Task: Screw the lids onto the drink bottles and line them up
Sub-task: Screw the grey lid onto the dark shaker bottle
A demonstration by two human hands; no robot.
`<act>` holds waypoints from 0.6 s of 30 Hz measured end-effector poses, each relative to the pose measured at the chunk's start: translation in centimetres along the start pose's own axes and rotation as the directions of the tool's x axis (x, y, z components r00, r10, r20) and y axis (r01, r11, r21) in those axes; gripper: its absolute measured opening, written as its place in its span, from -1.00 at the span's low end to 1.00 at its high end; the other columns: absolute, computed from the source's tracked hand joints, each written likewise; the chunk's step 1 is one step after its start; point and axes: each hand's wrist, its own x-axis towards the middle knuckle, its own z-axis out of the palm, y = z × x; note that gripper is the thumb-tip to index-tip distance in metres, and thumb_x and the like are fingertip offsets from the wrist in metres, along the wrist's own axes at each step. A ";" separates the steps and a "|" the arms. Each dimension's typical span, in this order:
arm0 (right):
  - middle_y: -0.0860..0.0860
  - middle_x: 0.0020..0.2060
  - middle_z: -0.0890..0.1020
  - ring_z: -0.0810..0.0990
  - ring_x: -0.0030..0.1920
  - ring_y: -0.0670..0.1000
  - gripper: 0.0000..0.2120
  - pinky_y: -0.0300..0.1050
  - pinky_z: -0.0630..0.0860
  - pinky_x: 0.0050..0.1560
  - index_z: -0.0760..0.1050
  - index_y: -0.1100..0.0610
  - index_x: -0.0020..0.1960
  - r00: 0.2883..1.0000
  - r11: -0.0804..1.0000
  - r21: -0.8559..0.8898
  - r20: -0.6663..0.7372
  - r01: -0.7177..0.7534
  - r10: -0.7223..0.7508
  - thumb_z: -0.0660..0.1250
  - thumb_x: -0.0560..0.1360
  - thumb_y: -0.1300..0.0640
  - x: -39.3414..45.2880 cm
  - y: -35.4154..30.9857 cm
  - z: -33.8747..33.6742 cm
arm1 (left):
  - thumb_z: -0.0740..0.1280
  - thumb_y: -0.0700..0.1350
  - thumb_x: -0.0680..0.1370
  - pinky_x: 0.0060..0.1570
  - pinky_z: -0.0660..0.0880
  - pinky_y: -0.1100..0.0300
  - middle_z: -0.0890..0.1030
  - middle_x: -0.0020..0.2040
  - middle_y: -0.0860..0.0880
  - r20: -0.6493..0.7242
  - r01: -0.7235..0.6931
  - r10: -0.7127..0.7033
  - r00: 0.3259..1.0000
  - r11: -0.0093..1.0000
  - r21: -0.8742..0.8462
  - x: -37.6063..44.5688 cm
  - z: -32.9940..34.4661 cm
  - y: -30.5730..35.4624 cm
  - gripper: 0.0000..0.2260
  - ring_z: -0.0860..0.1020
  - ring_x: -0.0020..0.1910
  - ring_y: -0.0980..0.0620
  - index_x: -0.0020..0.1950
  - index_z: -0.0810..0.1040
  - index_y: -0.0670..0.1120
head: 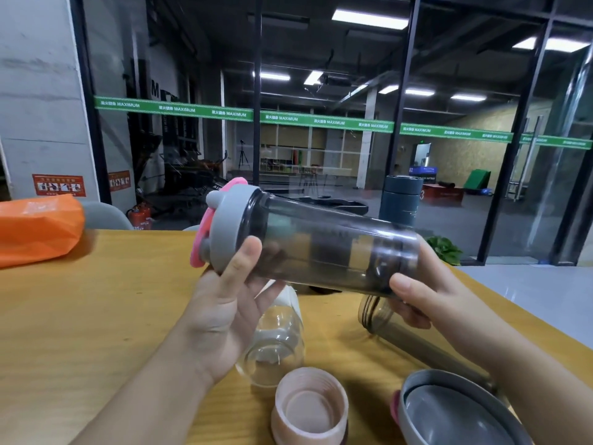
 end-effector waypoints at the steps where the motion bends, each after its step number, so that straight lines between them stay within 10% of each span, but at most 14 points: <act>1: -0.23 -0.33 0.60 0.53 -0.38 -0.23 -0.27 -0.42 0.39 -0.42 0.28 -0.18 0.35 1.000 1.000 -0.019 0.003 0.008 -0.008 0.39 0.24 -0.28 -0.1 0.0 0.1 | 0.64 0.13 0.06 0.20 0.50 -0.04 0.50 0.32 -0.23 -0.012 0.013 -0.013 1.000 1.000 0.003 0.0 0.0 0.0 -0.11 0.55 0.23 -0.12 0.32 0.49 -0.14; 8: -0.14 0.04 0.62 0.62 -0.22 -0.08 -0.19 -0.24 0.52 -0.32 0.24 -0.35 0.35 0.997 0.998 -0.065 -0.080 -0.028 0.023 0.40 0.15 -0.43 0.2 0.3 0.1 | 0.48 0.08 0.32 -0.12 0.63 0.06 0.64 0.17 -0.12 -0.240 -0.100 0.076 0.968 0.991 -0.090 0.0 -0.4 1.8 -0.55 0.65 0.06 -0.09 0.15 0.54 -0.05; 18: -0.06 0.01 0.59 0.59 -0.28 -0.11 -0.70 -0.22 0.53 -0.43 0.41 -0.11 0.17 0.910 0.982 -0.187 -0.412 -0.026 -0.054 0.31 0.44 0.03 0.9 1.8 -2.2 | 0.57 0.10 0.14 0.08 0.56 -0.11 0.57 0.24 -0.12 -0.440 -0.415 0.511 0.738 0.859 0.301 0.7 -3.5 4.3 -0.10 0.56 0.22 -0.08 0.39 0.32 -0.13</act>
